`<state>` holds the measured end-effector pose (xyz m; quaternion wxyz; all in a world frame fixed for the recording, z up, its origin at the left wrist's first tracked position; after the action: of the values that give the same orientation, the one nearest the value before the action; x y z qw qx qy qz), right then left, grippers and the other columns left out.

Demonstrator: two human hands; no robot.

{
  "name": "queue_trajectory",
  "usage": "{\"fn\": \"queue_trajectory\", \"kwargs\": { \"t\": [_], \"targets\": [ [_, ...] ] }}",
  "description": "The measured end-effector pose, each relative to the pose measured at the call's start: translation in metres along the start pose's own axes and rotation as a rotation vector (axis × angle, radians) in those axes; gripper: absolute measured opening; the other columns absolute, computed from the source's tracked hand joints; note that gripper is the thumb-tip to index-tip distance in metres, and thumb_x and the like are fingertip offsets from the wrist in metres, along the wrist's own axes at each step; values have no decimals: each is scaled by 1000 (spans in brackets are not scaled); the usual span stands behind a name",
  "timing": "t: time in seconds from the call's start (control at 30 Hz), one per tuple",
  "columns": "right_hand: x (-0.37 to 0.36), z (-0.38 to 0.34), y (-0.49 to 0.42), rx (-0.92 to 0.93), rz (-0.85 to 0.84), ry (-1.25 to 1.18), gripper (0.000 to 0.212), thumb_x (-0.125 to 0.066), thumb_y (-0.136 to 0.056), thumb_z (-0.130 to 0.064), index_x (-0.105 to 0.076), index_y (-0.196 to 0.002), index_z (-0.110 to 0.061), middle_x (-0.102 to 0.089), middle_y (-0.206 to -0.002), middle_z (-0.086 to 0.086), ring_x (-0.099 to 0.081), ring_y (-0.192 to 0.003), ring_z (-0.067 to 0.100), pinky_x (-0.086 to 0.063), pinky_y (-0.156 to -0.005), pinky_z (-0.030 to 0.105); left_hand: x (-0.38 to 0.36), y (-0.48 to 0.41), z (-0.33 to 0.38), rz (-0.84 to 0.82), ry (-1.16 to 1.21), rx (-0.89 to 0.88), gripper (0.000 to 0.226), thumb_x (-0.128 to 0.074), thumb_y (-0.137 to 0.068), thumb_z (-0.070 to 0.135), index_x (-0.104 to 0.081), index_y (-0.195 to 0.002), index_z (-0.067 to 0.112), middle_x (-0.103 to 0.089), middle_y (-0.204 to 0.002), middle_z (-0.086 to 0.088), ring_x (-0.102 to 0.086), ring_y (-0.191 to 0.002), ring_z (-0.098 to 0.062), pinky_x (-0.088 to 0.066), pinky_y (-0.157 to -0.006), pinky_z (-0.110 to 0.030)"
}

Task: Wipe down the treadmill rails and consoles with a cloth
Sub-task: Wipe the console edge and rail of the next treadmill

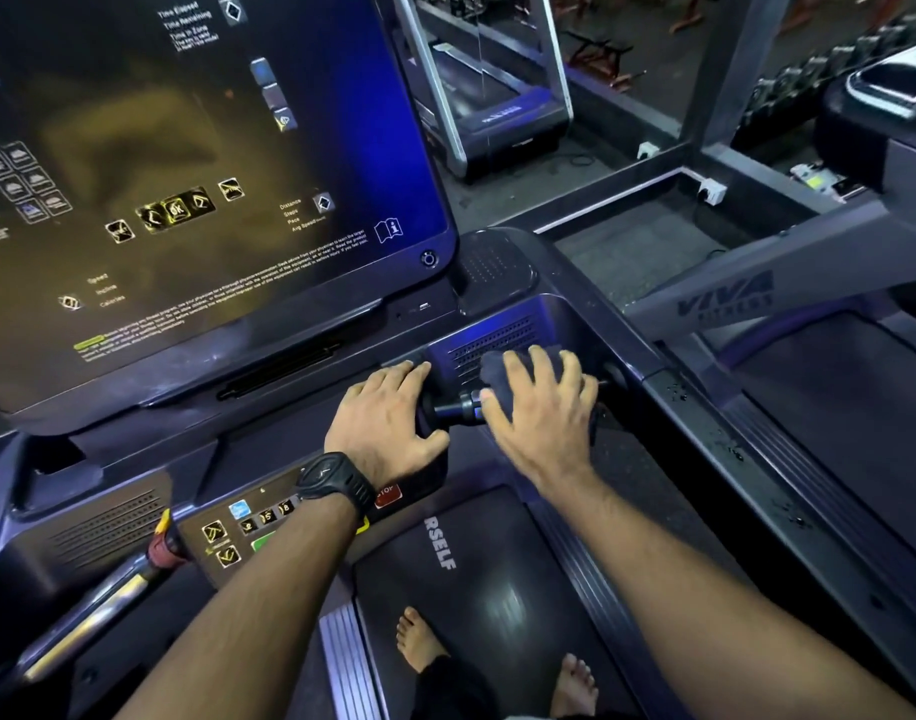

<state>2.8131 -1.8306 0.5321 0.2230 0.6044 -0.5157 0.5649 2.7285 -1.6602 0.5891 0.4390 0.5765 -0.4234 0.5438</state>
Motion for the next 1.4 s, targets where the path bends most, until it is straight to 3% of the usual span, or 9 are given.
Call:
{"fn": "queue_trajectory", "kwargs": {
  "t": [0.3,0.47,0.63,0.73,0.83,0.93,1.03,1.23,1.4],
  "targets": [
    [-23,-5,20,150,210,-18,64,-55,-95,-54,-50,-148,-17,-49,-151,15,-44,-134,47,-37,-101,67,-2,0,0,18,1,-3,95,-36,-67,65,-39,-151,21,-44,-153,-3,-39,-141,-22,-35,-113,-42],
    [-40,-6,36,229,299,4,74,-53,-95,-57,-32,-156,-22,-31,-161,13,-30,-145,47,-30,-108,70,-1,0,1,11,5,-1,98,-33,-66,66,-33,-153,22,-42,-155,-1,-36,-142,-19,-32,-115,-40],
    [-41,-2,22,362,355,63,76,-61,-90,-56,-35,-154,-23,-38,-158,11,-38,-141,43,-39,-102,67,0,-2,1,29,13,-11,97,-38,-68,64,-33,-153,18,-45,-153,-3,-39,-140,-20,-34,-113,-40],
    [-46,-1,33,403,315,169,97,-65,-79,-57,-23,-158,-22,-29,-160,11,-32,-143,44,-38,-104,70,-2,0,1,27,6,-6,97,-38,-67,64,-32,-153,18,-45,-152,-2,-40,-140,-20,-34,-113,-39],
    [-35,-7,16,420,198,170,105,-80,-65,-58,-33,-154,-25,-44,-153,8,-44,-136,40,-43,-99,65,-1,-1,0,35,9,0,97,-39,-68,64,-32,-153,18,-46,-152,-3,-41,-139,-20,-35,-113,-40],
    [-15,-17,-3,405,45,95,96,-84,-62,-58,-47,-145,-26,-55,-138,3,-53,-122,34,-45,-92,56,-2,-2,-2,36,11,-6,98,-38,-67,65,-34,-152,17,-47,-151,-3,-42,-139,-21,-36,-112,-41],
    [-4,-25,-13,366,-58,94,88,-81,-64,-60,-49,-140,-29,-58,-129,0,-54,-113,30,-46,-86,50,-5,-1,-2,26,9,-5,98,-37,-66,66,-34,-152,18,-46,-152,-3,-41,-139,-21,-35,-112,-41],
    [14,-26,-34,341,-374,-4,78,-70,-69,-60,-44,-138,-37,-54,-129,-5,-51,-116,31,-47,-91,50,-4,-1,-1,4,37,-3,98,-37,-66,65,-34,-152,19,-43,-154,-3,-39,-141,-22,-33,-113,-42],
    [18,-22,-32,290,-387,-124,75,-71,-69,-49,-47,-139,-40,-55,-129,-9,-50,-117,29,-46,-91,47,-3,-2,-3,-38,61,-9,99,-41,-67,64,-28,-155,21,-36,-158,-3,-30,-146,-20,-26,-118,-41]
  ]
}}
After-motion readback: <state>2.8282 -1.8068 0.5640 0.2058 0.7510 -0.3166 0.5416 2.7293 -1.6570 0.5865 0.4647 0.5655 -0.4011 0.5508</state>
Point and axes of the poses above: each hand's wrist, its own y-axis away from the middle knuckle, its own x-axis out of the back of the hand, z = x × y, the point moved 2 cm from there along -y, towards the middle knuckle
